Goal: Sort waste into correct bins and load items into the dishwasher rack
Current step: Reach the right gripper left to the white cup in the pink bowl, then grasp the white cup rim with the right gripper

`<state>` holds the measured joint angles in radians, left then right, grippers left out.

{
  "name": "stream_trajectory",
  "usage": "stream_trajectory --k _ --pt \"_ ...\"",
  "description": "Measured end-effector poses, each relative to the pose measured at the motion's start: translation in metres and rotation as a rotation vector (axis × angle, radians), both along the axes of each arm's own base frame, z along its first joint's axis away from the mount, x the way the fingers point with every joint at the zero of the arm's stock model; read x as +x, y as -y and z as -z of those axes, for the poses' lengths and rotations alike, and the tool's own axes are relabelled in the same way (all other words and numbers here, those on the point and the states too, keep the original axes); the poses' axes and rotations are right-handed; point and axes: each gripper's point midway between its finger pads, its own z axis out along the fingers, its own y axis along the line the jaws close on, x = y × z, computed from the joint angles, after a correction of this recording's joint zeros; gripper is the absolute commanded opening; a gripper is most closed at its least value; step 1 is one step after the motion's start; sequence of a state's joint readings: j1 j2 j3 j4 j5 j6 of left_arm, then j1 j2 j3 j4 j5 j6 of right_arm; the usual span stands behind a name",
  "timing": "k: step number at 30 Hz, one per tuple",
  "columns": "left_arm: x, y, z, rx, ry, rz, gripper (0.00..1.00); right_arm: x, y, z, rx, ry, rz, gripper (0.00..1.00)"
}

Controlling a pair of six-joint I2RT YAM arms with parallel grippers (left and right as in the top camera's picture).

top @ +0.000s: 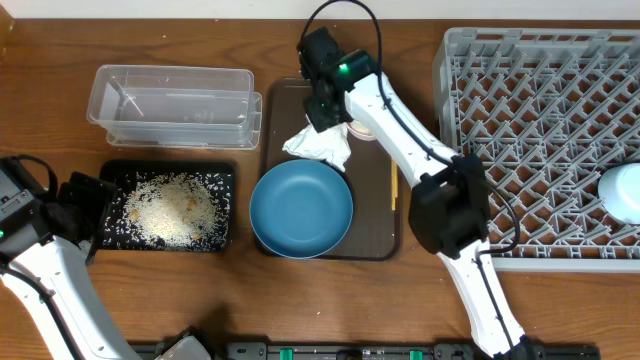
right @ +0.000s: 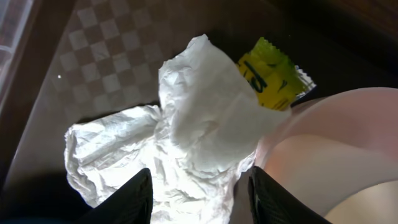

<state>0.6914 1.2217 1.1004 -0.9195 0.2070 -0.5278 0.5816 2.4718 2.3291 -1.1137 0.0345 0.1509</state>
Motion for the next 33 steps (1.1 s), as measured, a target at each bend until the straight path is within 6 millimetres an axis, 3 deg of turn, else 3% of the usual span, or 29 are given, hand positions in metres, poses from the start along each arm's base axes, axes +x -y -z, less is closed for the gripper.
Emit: stream_trajectory --k 8,15,18,23,29,33 --pt "0.0 0.0 0.0 0.0 0.0 0.0 0.89 -0.005 0.0 -0.01 -0.02 0.013 -0.004 0.52" --pt "0.0 0.0 0.0 0.0 0.001 0.0 0.89 0.009 0.022 -0.079 -0.03 0.169 0.047 0.48" --pt "0.0 0.0 0.0 0.0 0.001 0.0 0.89 0.012 0.032 -0.092 -0.038 0.191 0.064 0.48" --pt "0.0 0.0 0.0 0.0 0.0 0.0 0.89 0.011 0.041 -0.075 -0.069 0.157 0.075 0.47" --pt "0.0 0.0 0.0 0.0 0.001 0.0 0.89 0.005 0.044 -0.034 -0.113 0.086 0.072 0.47" --pt "0.0 0.0 0.0 0.0 0.001 0.0 0.89 0.0 0.046 -0.011 -0.125 0.051 0.068 0.39"
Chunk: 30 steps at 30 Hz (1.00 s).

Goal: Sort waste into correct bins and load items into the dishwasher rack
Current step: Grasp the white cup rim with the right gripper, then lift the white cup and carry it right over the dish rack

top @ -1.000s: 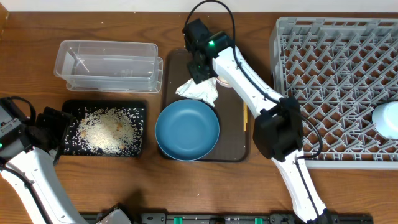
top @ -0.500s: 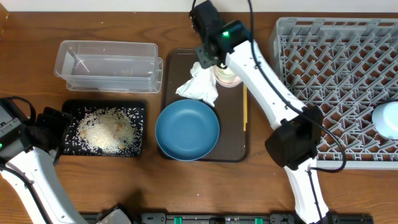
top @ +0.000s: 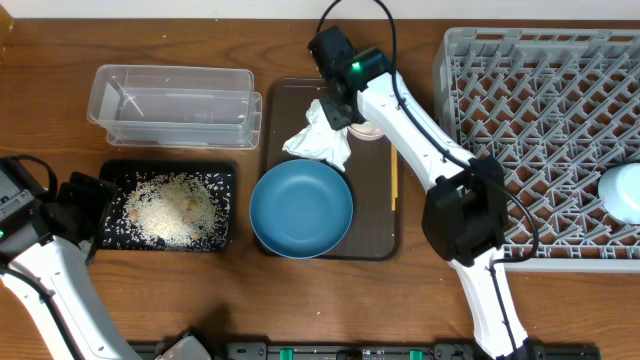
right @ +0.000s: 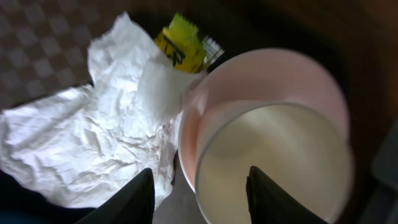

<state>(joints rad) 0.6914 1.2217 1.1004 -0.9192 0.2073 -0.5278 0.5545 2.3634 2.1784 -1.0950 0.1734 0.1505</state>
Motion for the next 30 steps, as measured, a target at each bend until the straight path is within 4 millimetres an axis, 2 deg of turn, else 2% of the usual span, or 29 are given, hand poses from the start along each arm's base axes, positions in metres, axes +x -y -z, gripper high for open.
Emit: stream_trajectory --k 2,4,13,15,17,22,26,28,30 --pt "0.0 0.0 0.0 0.0 0.0 0.0 0.89 -0.003 0.001 0.007 -0.003 -0.014 0.001 0.32" --pt "0.0 0.0 0.0 0.0 0.0 0.0 0.89 -0.004 0.001 0.009 -0.002 -0.021 0.001 0.31" --pt "0.0 0.0 0.0 0.0 -0.001 0.0 0.89 -0.004 -0.001 0.009 0.008 -0.022 0.0 0.05" --pt "0.0 0.0 0.0 0.0 0.0 0.0 0.89 -0.006 0.0 0.007 0.004 -0.031 0.0 0.01" --pt "0.0 0.0 0.0 0.0 0.0 0.0 0.89 -0.007 0.0 0.002 0.004 -0.034 0.001 0.01" --pt "0.0 0.0 0.0 0.0 0.0 0.0 0.89 -0.004 -0.001 -0.03 0.018 -0.01 0.001 0.01" --pt "0.0 0.0 0.0 0.0 0.0 0.0 0.89 -0.001 0.003 -0.072 0.046 0.03 0.01 0.01" --pt "0.0 0.0 0.0 -0.001 0.0 0.0 0.89 0.003 0.014 -0.096 0.064 0.055 0.032 0.01" --pt "0.0 0.0 0.0 0.0 -0.001 0.0 0.89 0.009 0.036 -0.119 0.08 0.08 0.076 0.01"
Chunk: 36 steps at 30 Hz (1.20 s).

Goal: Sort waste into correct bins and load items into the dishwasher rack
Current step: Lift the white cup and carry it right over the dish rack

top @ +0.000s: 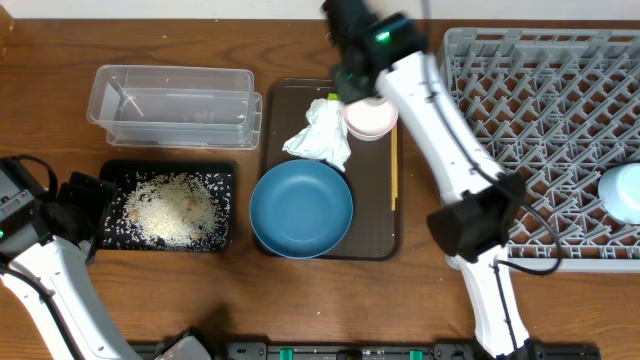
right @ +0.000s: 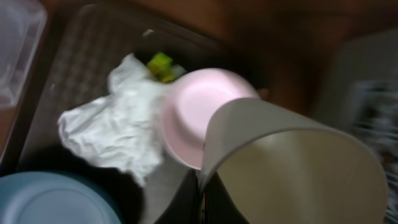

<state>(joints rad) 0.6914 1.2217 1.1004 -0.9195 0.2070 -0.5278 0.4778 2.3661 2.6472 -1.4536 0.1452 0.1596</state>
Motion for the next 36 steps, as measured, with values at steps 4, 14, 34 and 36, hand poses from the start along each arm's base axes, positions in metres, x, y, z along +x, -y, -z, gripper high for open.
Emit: stream_trajectory --k 4,14,34,36 --pt "0.0 0.0 0.0 0.0 0.001 0.0 0.89 0.017 0.073 -0.033 0.035 0.039 0.166 0.01" --pt "0.0 0.0 0.0 0.0 0.001 0.0 0.89 0.016 0.29 -0.045 0.255 -0.012 0.615 0.01" --pt "0.0 0.0 0.0 -0.001 0.0 0.0 0.89 -0.025 0.459 -0.027 0.893 0.135 0.56 0.01" --pt "0.0 0.0 0.0 0.0 0.001 0.0 0.89 -0.016 0.456 -0.017 0.963 0.174 0.491 0.01"
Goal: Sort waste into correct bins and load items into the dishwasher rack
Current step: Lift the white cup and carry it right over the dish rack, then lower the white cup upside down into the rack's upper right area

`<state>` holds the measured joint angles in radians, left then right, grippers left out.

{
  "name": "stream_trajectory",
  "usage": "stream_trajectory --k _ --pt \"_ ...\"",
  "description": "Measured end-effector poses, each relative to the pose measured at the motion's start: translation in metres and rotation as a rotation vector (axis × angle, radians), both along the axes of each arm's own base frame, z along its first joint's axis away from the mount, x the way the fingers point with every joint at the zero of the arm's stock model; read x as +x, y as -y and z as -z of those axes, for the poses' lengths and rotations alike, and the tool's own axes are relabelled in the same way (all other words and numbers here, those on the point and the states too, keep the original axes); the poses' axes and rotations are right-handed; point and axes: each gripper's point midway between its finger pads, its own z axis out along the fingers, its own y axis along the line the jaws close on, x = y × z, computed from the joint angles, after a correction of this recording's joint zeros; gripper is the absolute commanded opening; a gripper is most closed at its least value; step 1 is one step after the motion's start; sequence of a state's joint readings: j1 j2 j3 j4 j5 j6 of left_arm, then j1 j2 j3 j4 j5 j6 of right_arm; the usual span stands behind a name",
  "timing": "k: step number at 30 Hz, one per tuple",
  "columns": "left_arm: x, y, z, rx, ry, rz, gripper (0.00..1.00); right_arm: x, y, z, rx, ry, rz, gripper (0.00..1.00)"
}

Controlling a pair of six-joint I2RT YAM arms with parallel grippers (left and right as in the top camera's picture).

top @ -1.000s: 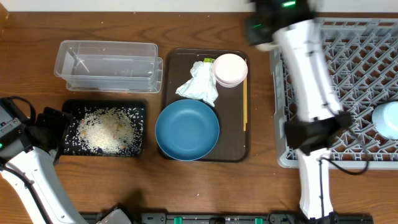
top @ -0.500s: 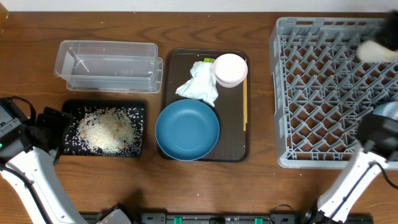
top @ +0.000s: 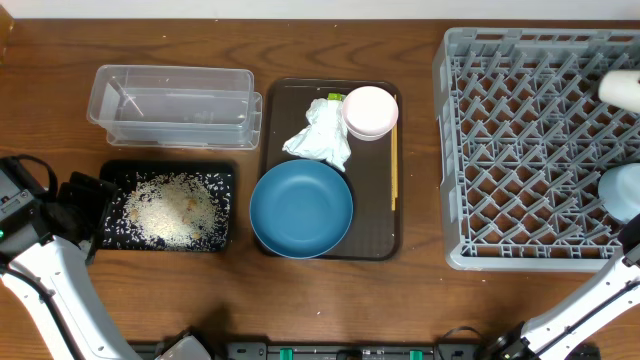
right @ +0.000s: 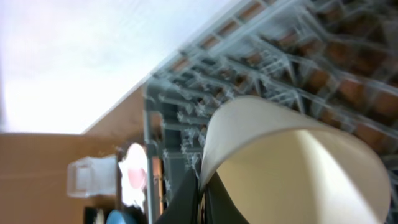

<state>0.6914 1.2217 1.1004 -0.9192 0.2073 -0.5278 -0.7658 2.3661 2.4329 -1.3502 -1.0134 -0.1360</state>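
Observation:
A cream cup point(right: 292, 168) fills the right wrist view, and my right gripper point(right: 204, 190) is shut on its rim, one finger inside and one outside. From overhead the cup point(top: 621, 87) hangs over the far right end of the grey dishwasher rack point(top: 520, 150). A second white item point(top: 620, 190) lies in the rack at its right edge. On the brown tray point(top: 285, 100) are a pink bowl point(top: 370, 111), a crumpled napkin point(top: 320, 138), a yellow-green packet point(top: 335, 97), a blue plate point(top: 301, 208) and a thin wooden stick point(top: 394, 180). My left gripper point(top: 88, 198) rests beside the black bin.
A clear plastic bin point(top: 175, 100) stands at the back left. In front of it is a black bin point(top: 225, 175) with rice-like scraps in it. The rack's near wall point(top: 500, 262) lies close to the table's front right.
My right gripper, still shut on the cup, has gone from above the tray by the pink bowl to over the rack's far right end. The left arm has not moved.
My right gripper was open over the crumpled napkin. Then its fingers stood open at the rim of the cup sitting in the pink bowl. Then it was shut on the cup, lifted clear of the bowl, and now it holds the cup over the rack.

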Motion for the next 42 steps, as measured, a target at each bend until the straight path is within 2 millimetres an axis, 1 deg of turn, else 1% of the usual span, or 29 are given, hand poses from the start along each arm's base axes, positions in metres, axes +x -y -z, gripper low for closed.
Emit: stream_trajectory --k 5,8,11,12,15,17,21,25,29,33,36,38,42 --pt "0.0 0.0 0.0 0.0 0.0 0.0 0.89 0.011 -0.009 0.033 0.106 0.136 -0.068 0.01" --pt "0.0 0.0 0.0 0.0 0.0 0.0 0.89 0.014 -0.012 0.051 0.15 0.213 -0.09 0.01" --pt "0.0 0.0 0.0 0.0 0.0 0.0 0.89 0.015 -0.011 0.061 0.185 0.274 -0.097 0.01" --pt "0.0 0.0 0.0 0.0 0.0 0.0 0.89 0.015 -0.01 0.062 0.198 0.287 -0.097 0.01" --pt "0.0 0.0 0.0 0.0 0.0 0.0 0.89 0.009 -0.004 0.067 0.242 0.3 -0.08 0.01" --pt "0.0 0.0 0.0 0.0 -0.001 0.0 0.89 0.003 0.002 0.071 0.274 0.286 -0.055 0.04" --pt "0.0 0.0 0.0 0.0 0.0 0.0 0.89 -0.014 0.016 0.084 0.339 0.199 0.025 0.08" --pt "0.0 0.0 0.0 0.0 -0.001 0.0 0.89 -0.03 0.029 0.095 0.362 0.122 0.094 0.11" --pt "0.0 0.0 0.0 0.0 -0.001 0.0 0.89 -0.04 0.032 0.097 0.389 0.079 0.123 0.15" --pt "0.0 0.0 0.0 0.0 0.0 0.0 0.89 -0.05 0.038 0.095 0.35 0.047 0.151 0.17" --pt "0.0 0.0 0.0 0.0 0.0 0.0 0.89 -0.056 0.041 0.084 0.273 0.018 0.171 0.18" --pt "0.0 0.0 0.0 0.0 -0.001 0.0 0.89 -0.059 0.042 0.066 0.209 0.006 0.189 0.18" --pt "0.0 0.0 0.0 0.0 0.0 0.0 0.89 -0.066 0.041 0.013 0.07 0.031 0.229 0.2"
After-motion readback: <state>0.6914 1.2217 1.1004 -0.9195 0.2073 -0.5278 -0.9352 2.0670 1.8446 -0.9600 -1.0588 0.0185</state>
